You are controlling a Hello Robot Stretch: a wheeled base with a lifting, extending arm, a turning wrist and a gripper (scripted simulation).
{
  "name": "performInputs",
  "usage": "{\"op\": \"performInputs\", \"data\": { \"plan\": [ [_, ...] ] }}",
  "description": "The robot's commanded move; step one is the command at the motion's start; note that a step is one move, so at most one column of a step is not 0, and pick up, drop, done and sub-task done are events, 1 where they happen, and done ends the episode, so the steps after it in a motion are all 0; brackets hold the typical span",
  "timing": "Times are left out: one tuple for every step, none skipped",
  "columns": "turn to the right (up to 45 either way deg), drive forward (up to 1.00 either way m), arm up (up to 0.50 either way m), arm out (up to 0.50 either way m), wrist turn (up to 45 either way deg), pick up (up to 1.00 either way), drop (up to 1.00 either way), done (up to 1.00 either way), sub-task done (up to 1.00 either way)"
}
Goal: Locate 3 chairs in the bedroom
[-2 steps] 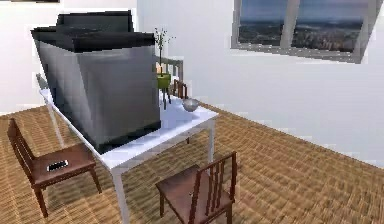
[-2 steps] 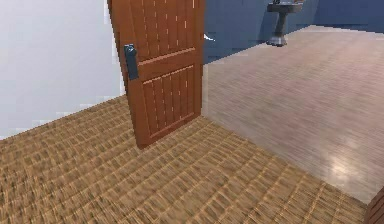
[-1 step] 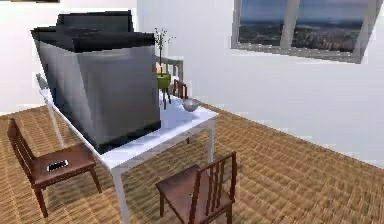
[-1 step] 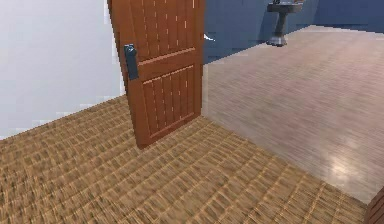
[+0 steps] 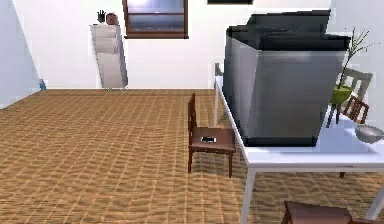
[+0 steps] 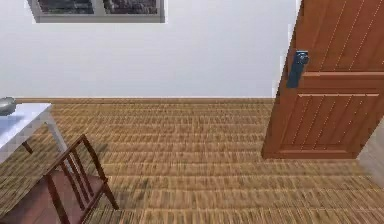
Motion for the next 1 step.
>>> {"op": "performInputs", "data": {
  "plan": [
    [-15.0,0.0,0.0,0.0,0.0,0.0,0.0,0.0,0.0]
  ]
}}
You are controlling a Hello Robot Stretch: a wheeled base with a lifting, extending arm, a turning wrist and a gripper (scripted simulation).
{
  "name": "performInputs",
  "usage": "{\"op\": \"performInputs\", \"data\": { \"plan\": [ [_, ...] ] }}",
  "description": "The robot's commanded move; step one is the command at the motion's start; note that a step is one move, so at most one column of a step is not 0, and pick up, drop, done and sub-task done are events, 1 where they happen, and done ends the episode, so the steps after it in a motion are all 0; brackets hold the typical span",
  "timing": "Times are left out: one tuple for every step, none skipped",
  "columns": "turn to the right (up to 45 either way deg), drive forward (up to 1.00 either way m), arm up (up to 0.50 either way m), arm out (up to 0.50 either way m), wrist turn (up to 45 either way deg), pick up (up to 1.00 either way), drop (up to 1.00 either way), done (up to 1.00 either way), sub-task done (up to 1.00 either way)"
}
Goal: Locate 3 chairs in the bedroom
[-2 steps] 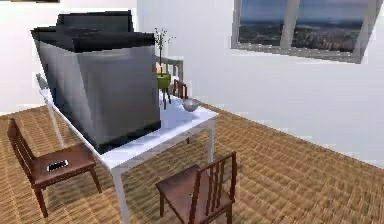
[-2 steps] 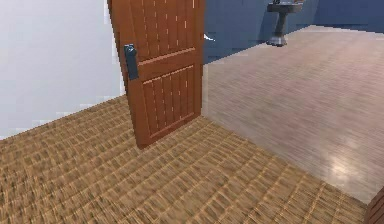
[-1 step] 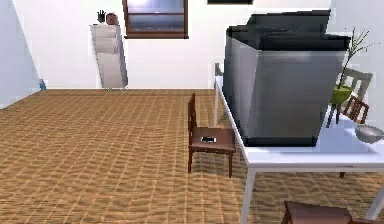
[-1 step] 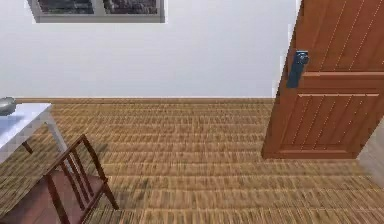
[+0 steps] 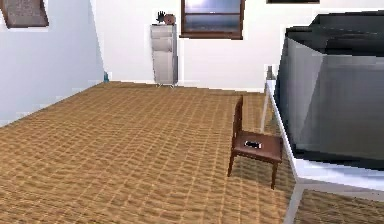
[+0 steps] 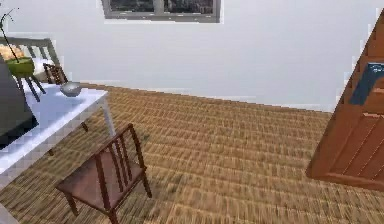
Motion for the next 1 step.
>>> {"op": "performInputs", "data": {
  "plan": [
    [0.0,0.75,0.0,0.0,0.0,0.0,0.0,0.0,0.0]
  ]
}}
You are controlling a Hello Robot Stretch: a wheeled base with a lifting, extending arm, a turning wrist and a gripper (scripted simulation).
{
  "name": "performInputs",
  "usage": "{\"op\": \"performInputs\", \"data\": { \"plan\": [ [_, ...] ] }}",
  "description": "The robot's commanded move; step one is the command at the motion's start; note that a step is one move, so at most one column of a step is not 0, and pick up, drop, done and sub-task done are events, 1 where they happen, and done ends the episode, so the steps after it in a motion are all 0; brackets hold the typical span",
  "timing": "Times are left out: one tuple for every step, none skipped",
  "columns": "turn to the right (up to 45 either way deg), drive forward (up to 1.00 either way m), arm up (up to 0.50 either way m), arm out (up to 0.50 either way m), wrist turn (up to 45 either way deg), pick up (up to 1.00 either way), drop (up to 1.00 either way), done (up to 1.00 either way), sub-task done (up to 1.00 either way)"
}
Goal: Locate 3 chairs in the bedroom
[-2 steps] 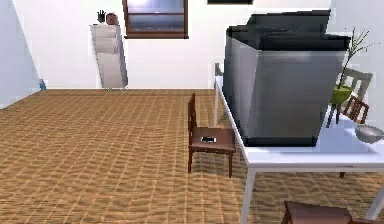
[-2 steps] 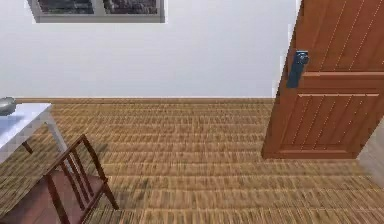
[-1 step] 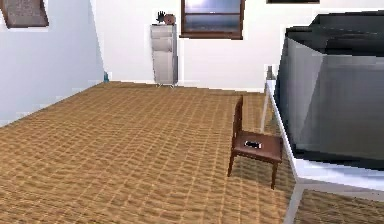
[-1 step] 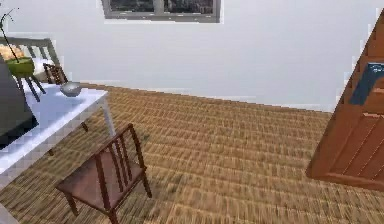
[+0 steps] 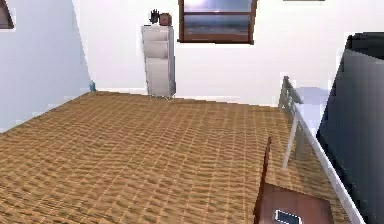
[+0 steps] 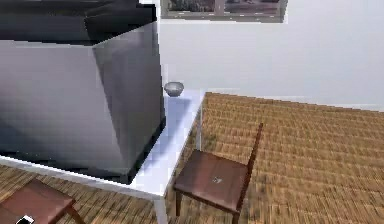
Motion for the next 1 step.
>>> {"op": "performInputs", "data": {
  "plan": [
    [33.0,0.0,0.0,0.0,0.0,0.0,0.0,0.0,0.0]
  ]
}}
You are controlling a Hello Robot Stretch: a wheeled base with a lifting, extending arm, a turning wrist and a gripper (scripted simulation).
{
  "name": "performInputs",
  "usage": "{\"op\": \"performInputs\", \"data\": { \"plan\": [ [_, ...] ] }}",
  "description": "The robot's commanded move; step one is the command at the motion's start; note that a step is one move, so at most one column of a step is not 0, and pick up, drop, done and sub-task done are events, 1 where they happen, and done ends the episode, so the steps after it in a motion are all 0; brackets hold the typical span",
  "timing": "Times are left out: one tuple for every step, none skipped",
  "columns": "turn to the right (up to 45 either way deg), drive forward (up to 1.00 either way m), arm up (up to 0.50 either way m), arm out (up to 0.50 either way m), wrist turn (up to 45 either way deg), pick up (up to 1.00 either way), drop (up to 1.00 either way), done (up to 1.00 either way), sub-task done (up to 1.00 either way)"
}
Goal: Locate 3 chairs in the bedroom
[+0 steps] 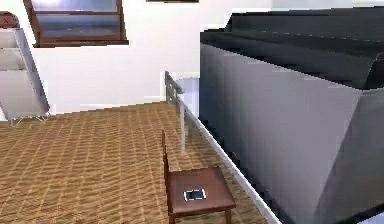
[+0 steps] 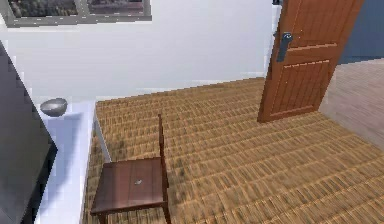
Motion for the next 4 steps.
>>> {"op": "performInputs", "data": {
  "plan": [
    [0.0,0.0,0.0,0.0,0.0,0.0,0.0,0.0,1.0],
    [45.0,0.0,0.0,0.0,0.0,0.0,0.0,0.0,0.0],
    [45.0,0.0,0.0,0.0,0.0,0.0,0.0,0.0,0.0],
    [30.0,0.0,0.0,0.0,0.0,0.0,0.0,0.0,0.0]
  ]
}}
